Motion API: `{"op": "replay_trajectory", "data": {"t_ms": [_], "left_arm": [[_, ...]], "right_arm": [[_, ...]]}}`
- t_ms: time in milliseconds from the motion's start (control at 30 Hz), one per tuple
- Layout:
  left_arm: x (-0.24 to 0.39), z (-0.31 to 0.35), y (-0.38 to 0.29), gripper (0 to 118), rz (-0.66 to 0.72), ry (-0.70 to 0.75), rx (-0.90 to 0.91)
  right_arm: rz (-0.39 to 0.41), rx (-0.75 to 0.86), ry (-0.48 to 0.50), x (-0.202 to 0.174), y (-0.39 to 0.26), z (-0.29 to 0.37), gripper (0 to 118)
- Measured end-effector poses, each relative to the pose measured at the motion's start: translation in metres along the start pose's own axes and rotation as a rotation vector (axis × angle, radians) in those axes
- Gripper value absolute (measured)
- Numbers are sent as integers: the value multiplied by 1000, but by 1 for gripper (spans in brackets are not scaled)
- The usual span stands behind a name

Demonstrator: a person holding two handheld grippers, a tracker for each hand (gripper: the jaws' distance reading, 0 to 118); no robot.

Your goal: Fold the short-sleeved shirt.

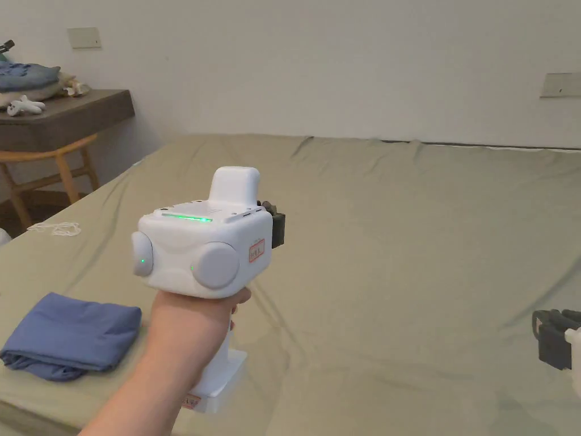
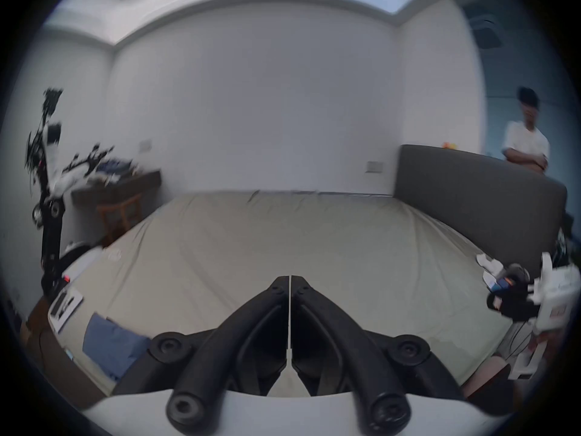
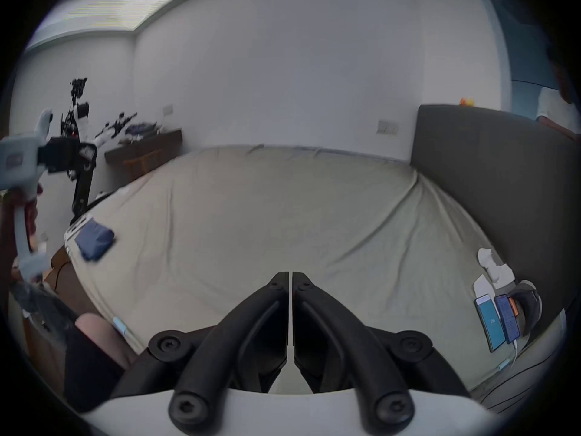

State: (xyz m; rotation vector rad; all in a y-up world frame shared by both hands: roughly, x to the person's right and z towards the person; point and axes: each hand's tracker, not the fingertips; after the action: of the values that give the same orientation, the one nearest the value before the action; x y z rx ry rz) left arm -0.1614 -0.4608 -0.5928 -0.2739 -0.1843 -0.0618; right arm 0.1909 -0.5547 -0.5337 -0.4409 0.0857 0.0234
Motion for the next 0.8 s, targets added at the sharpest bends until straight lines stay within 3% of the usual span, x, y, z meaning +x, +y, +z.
{"op": "replay_trajectory", "data": {"t_ms": [67, 200, 333, 800], "left_arm": [[23, 20, -13, 1, -35, 12, 84], [40, 50, -36, 1, -86, 30, 200], [37, 85, -59, 1, -84, 128, 388], [22, 74, -91, 1, -29, 143, 328]], "right_arm": [[0, 106, -47, -4, -3, 13, 4], [97, 212, -153, -5, -13, 34, 4], [62, 300, -205, 0, -19, 52, 4], [108, 372, -279, -1, -30, 37, 5]]}}
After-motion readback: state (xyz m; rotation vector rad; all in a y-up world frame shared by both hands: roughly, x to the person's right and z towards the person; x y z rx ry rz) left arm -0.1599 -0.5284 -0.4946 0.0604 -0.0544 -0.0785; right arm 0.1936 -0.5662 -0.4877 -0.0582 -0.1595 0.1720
